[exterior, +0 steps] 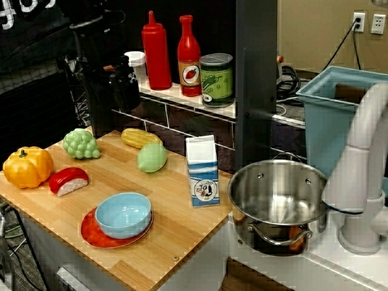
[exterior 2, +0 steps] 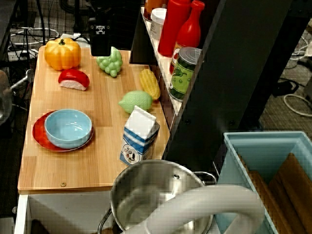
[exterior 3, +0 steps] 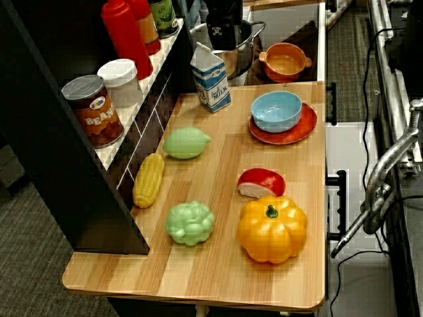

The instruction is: Lift bowl

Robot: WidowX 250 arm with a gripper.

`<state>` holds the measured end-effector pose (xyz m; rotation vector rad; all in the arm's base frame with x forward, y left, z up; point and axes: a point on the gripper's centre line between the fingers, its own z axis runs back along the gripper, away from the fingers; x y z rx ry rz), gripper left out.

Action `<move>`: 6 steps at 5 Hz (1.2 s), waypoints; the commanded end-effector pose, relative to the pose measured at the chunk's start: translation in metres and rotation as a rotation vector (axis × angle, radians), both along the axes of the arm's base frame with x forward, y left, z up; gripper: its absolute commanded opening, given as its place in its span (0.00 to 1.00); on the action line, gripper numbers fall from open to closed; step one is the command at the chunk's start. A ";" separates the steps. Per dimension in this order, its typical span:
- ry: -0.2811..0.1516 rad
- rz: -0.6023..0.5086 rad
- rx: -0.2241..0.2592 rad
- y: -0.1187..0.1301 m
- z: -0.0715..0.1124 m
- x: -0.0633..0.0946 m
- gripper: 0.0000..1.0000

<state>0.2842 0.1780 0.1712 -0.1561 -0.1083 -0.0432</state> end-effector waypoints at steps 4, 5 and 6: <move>-0.012 -0.054 0.065 0.005 -0.041 -0.019 1.00; -0.033 -0.070 0.082 0.006 -0.053 -0.028 1.00; -0.034 -0.079 0.104 0.005 -0.065 -0.034 1.00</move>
